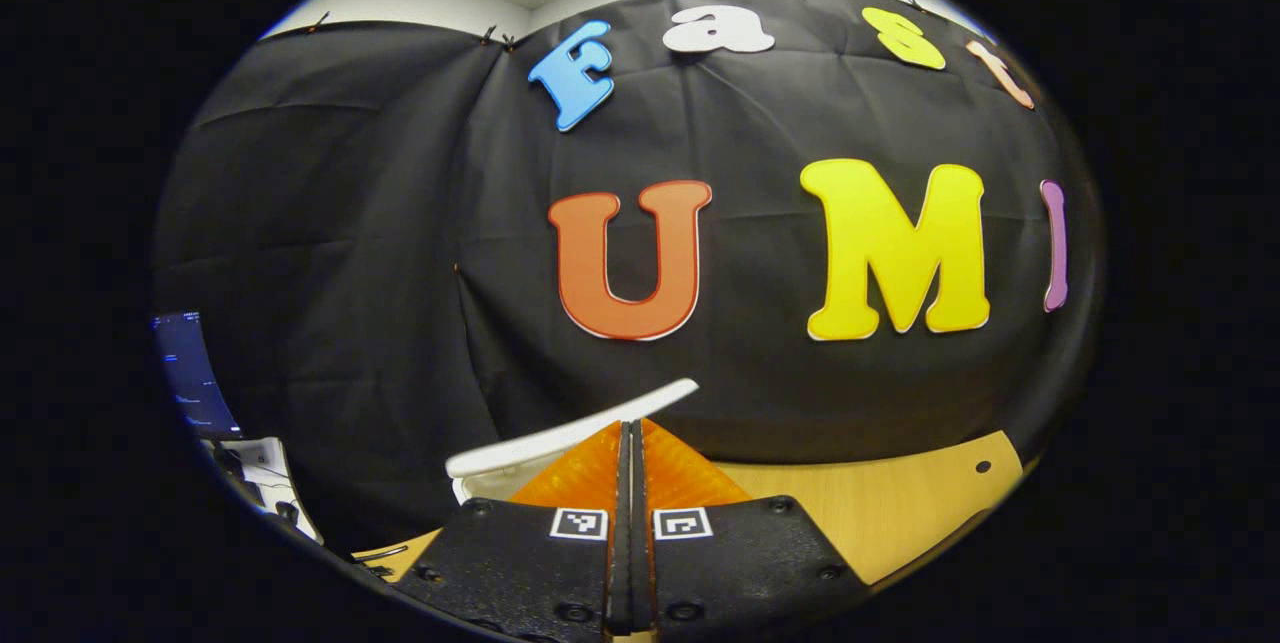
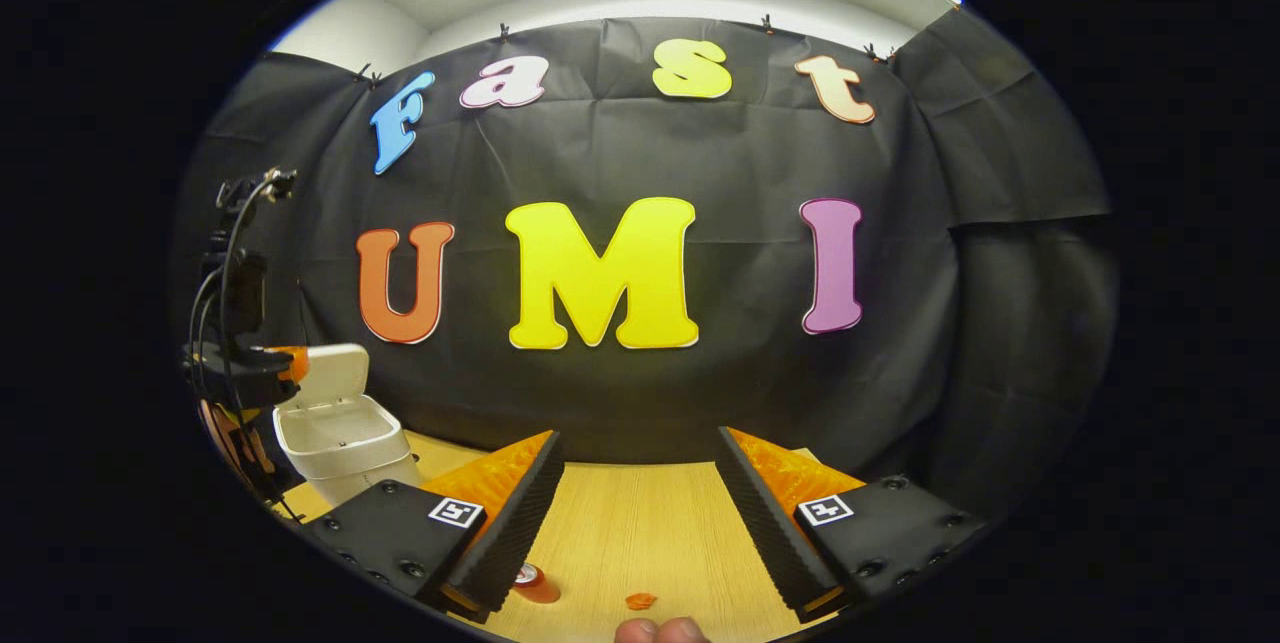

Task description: Press the lid of the desktop garbage bin to open it, pick up the crumpled paper on the desktop and throw it into the bin, then pick up the pop can on the desktop and drop it into the bin, and finally close the garbage bin lid.

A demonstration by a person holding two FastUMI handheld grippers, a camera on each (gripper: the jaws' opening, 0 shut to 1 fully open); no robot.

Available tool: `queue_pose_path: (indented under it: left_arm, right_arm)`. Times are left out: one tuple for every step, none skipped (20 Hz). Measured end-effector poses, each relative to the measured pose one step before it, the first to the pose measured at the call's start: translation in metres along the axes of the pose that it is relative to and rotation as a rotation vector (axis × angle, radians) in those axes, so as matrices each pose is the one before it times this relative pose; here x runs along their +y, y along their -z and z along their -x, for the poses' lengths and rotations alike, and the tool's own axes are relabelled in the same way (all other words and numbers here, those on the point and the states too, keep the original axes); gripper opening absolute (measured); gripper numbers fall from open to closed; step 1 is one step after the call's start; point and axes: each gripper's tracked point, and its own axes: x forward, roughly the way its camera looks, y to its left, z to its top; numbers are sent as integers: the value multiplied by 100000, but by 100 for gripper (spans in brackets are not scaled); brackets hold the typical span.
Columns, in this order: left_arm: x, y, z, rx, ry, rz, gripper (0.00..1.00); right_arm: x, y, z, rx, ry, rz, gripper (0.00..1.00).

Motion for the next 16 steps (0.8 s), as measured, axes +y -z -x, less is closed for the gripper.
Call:
queue_pose_path:
  left_arm:
    - [-373, -479, 422, -1095, 1628, 801, 3]
    - [-448, -313, 475, -266, 1787, 1121, 3]
    - [-585, -195, 639, -381, 2619, 931, 3]
    - [-197, -29, 679, 35, 1191, 430, 3]
    - [-281, -43, 618, 102, 1207, 583, 3]
    - [-140, -235, 469, -558, 1623, 1029, 3]
    - [-269, -208, 530, -1060, 1113, 901, 3]
    - [-49, -172, 357, -973, 481, 243, 3]
    - [-193, -290, 436, -1178, 1336, 175, 3]
    - [-299, -285, 382, -856, 1358, 51, 3]
    - [-232, -70, 461, -338, 1304, -8, 3]
    - [-260, 13, 410, -405, 1606, -23, 0]
    - [-510, -68, 549, -667, 1952, -194, 3]
    - [-324, -78, 398, -980, 1276, -642, 8]
    - [-494, 38, 383, -1075, 2182, -598, 13]
    - [-606, 111, 440, -370, 1793, -50, 23]
  right_arm:
    - [36, -169, 227, -672, -133, -33, 98]
    - [-22, -108, 223, -293, 51, 31, 98]
    - [-102, -15, 146, -153, 79, -144, 98]
    - [-278, 61, 224, -189, 537, -181, 98]
    - [-205, -111, 266, -391, 539, -207, 98]
    - [-238, -80, 300, -488, 623, -62, 98]
    - [-179, -120, 277, -594, -41, -304, 98]
    - [41, -96, 203, -740, -368, -107, 98]
    - [-108, -197, 313, -738, -34, 449, 98]
    - [-171, -33, 292, -623, -72, 641, 98]
    - [-191, -4, 226, -397, 41, 624, 98]
    - [-192, 171, 222, -203, 204, 87, 98]
    - [-270, 264, 227, 328, 392, -9, 98]
    - [-357, 387, 252, 498, 583, -39, 98]
    - [-453, 380, 263, 725, 1003, 273, 98]
    - [-525, 477, 232, 776, 912, 406, 98]
